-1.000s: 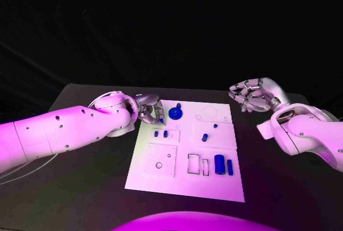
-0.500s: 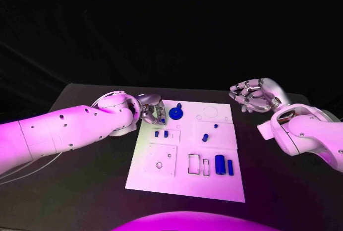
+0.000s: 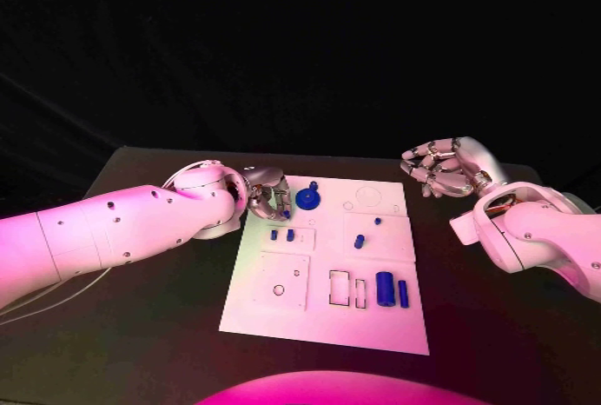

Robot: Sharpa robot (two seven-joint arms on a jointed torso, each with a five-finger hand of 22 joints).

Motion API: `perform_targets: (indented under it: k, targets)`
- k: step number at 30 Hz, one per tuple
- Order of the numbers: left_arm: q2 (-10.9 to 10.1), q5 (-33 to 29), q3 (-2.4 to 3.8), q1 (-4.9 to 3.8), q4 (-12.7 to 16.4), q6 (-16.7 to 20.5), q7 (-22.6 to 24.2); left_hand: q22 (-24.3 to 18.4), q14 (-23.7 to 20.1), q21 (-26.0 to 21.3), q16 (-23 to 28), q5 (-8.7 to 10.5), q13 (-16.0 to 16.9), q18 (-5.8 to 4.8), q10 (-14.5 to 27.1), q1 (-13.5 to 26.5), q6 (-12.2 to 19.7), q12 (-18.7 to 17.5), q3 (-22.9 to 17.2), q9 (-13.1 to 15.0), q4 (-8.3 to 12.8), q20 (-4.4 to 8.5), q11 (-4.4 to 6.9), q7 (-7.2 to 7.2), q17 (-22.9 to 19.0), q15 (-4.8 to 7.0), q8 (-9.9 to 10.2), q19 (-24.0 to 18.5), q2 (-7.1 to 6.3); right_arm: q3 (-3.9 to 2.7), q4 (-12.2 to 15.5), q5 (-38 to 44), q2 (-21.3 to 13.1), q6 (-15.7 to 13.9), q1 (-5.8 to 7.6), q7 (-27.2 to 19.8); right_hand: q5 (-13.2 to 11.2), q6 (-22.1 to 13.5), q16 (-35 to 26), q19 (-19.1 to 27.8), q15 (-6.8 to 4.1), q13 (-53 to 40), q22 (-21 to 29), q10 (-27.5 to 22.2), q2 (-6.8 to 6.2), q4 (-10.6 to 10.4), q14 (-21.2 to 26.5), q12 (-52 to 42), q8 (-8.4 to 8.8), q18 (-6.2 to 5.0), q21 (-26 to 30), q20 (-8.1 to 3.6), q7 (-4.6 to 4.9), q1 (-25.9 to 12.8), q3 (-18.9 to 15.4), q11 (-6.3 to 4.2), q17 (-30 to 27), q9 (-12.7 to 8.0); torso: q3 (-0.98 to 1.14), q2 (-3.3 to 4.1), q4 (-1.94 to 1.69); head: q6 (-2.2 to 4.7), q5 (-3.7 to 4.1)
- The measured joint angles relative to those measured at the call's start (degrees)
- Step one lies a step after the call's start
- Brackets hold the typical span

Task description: Assemble the parts on the task board

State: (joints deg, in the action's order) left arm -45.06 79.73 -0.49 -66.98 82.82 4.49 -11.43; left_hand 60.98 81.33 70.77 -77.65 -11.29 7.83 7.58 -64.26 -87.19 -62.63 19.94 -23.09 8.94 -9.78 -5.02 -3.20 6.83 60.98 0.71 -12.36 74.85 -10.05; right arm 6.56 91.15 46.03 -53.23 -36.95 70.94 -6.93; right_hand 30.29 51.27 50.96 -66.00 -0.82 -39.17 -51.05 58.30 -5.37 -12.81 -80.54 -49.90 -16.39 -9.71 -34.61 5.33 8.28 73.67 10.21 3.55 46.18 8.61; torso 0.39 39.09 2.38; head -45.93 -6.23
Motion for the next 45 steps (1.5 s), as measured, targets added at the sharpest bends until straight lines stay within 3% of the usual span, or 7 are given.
perform_targets:
  k: [45]
  targets:
    - [1.0, 0.9, -0.02, 0.05, -1.0, -1.4, -0.4, 0.0, 0.0, 0.0, 0.0, 0.0, 0.0, 0.0, -0.2, 0.0, 0.0, -0.2, -0.2, -0.1, 0.2, 0.0, -0.21, 0.0, 0.0, 0.0, 0.3, 0.0, 0.0, 0.0, 0.0, 0.0, 0.0, 0.0, -0.06, 0.0, 0.0, 0.0, 0.0, 0.0, 0.0, 0.1, -0.1, 0.0, 0.0, 0.0, 0.0, 0.0, 0.0, 0.0, 0.0, 0.0, 0.0, 0.0, 0.0, 0.0, 0.2, 0.0, 0.02, -0.03, 0.02, -0.16, 0.08]
